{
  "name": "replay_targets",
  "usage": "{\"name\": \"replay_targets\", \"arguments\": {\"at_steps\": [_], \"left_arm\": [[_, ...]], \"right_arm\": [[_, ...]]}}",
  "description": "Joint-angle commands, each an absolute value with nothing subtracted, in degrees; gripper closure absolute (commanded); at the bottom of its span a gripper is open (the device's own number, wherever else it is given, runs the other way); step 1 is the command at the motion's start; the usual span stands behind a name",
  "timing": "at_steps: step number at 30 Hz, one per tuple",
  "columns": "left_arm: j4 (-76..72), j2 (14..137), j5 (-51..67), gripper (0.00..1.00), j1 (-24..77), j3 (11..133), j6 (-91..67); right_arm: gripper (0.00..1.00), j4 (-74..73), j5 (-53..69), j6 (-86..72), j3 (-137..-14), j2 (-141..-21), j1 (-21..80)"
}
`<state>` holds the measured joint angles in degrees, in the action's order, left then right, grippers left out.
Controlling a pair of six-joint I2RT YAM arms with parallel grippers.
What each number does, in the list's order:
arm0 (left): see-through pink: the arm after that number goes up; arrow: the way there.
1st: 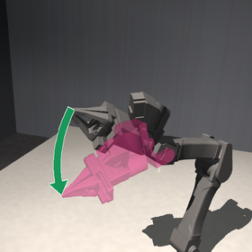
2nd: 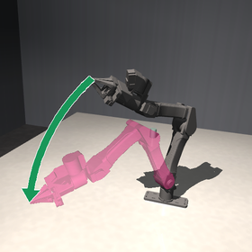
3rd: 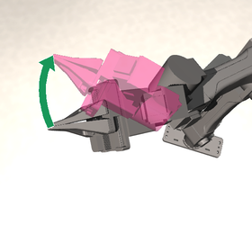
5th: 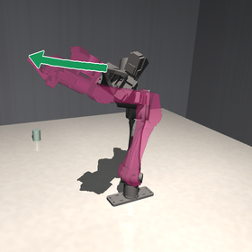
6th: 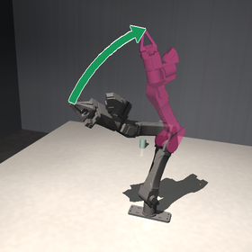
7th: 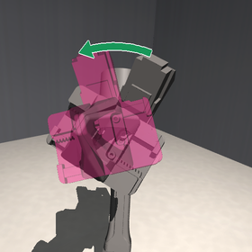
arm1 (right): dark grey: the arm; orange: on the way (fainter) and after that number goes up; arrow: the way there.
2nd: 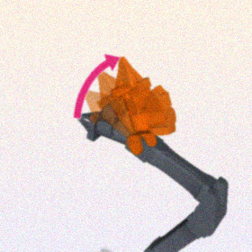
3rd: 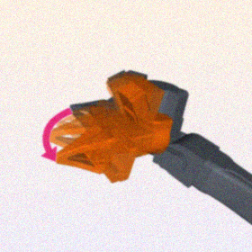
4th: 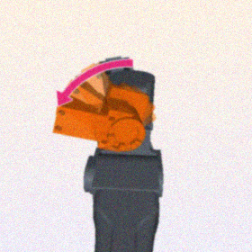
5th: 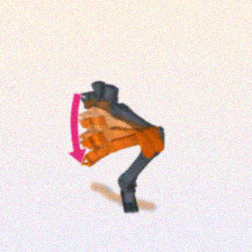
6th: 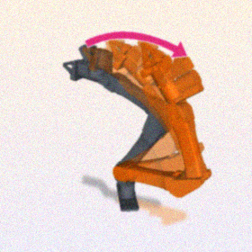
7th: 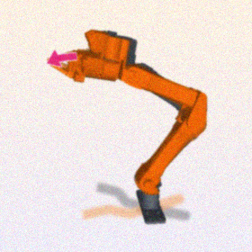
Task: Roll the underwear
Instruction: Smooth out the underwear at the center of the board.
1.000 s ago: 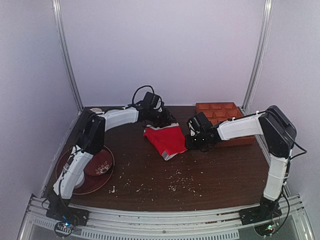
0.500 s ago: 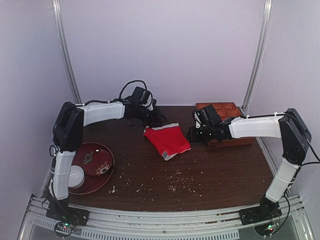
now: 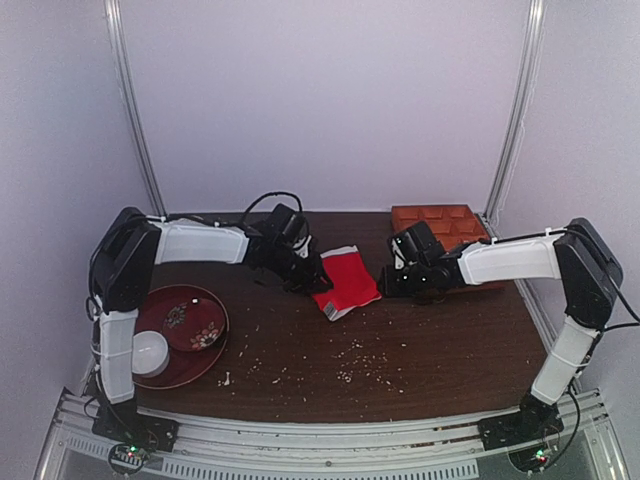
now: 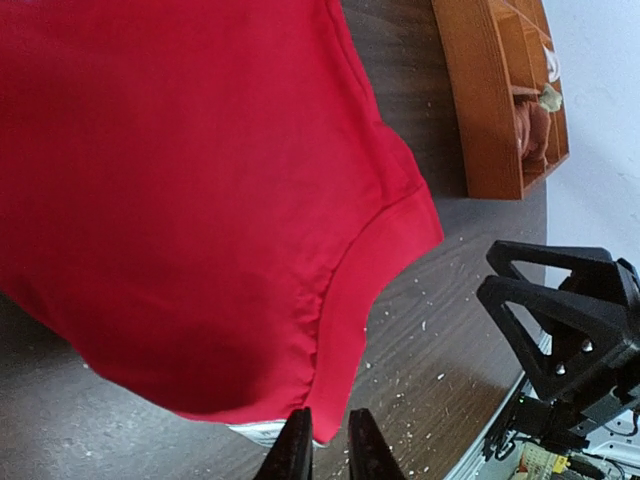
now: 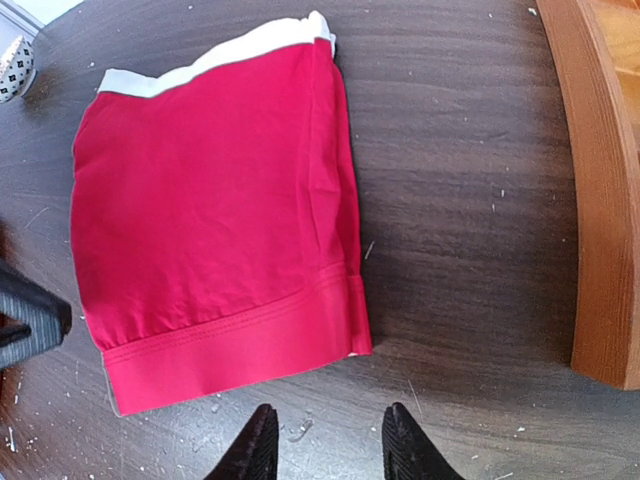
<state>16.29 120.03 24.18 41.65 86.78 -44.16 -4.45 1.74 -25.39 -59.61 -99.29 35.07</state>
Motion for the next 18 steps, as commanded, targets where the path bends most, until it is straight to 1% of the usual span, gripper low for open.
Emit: {"name": "replay_targets", "arguments": {"at_steps": [1, 5, 10, 18], "left_arm": [[12.79, 120.71, 25.92, 0.85, 42.90, 86.98, -44.12], [13.46, 120.62, 26.47, 0.88, 43.45, 85.26, -44.47], [14.41, 120.59, 26.12, 0.88, 43.85, 83.88, -44.01], [15.82, 125.50, 24.84, 0.87, 44.47, 87.82, -43.74]], "right_arm": [[0.65, -4.61, 2.11, -26.23, -58.17, -96.94, 35.02], [0.65, -4.55, 2.03, -26.54, -57.36, -96.19, 35.04], [0.66, -4.20, 2.04, -27.02, -56.31, -95.69, 35.02], [0.66, -4.47, 1.53, -27.25, -55.55, -94.86, 35.58]]}}
